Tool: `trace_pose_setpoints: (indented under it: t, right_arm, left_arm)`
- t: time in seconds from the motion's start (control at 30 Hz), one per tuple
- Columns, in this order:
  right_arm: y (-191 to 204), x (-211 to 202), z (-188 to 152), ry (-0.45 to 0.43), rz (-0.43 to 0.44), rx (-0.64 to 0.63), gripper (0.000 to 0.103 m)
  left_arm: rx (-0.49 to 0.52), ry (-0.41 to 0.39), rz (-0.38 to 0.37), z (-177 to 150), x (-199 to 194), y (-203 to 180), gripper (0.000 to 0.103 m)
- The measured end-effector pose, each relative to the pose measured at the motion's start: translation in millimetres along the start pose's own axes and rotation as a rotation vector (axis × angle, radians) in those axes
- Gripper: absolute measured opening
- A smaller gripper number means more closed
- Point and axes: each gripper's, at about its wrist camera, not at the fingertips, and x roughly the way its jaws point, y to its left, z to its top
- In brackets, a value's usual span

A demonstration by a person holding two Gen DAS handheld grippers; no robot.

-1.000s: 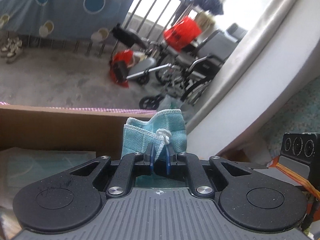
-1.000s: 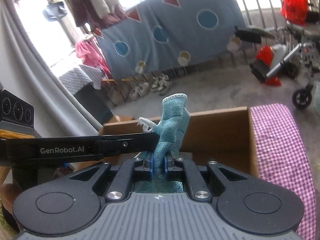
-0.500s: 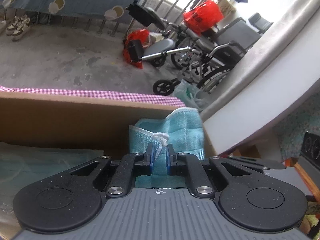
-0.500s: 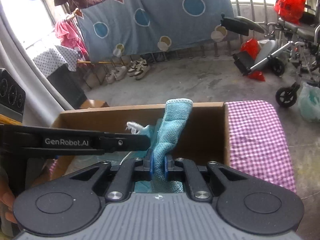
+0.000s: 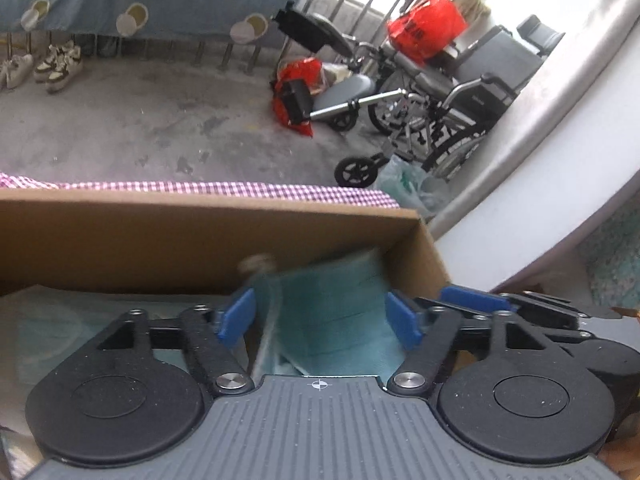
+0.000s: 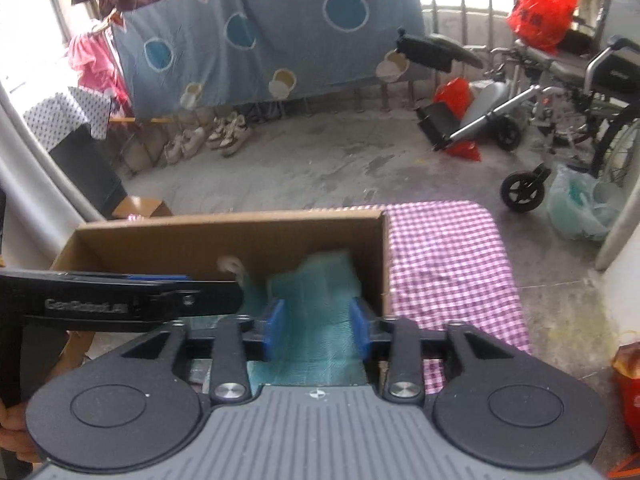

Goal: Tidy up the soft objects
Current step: 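Lower the towel into the box and open both tools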

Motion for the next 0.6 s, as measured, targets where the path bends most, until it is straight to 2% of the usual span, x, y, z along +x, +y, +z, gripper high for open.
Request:
trace_pose_setpoints:
  t: [0.2,0.43,0.6]
  right_arm:
    - [4.4,-28.0,3.0,-0.048,-0.004,0.0,0.049]
    - [28.7,-71.7,2.1,-0.111,0.029,-0.015,0.05]
    - [46.9,-119.5,-11.8,-0.168,0.087,-0.029,0.065]
  left_arm:
    - [-0.007,-0.054,-0.007,-0.3,-31.7,-3.4,0.093]
    - [0.036,-0.155,-0.005,-15.2,-96.2,-6.5,0.101]
    - [0.06,-0.234,-0.061,-36.1,-155.0,-8.5,0.103]
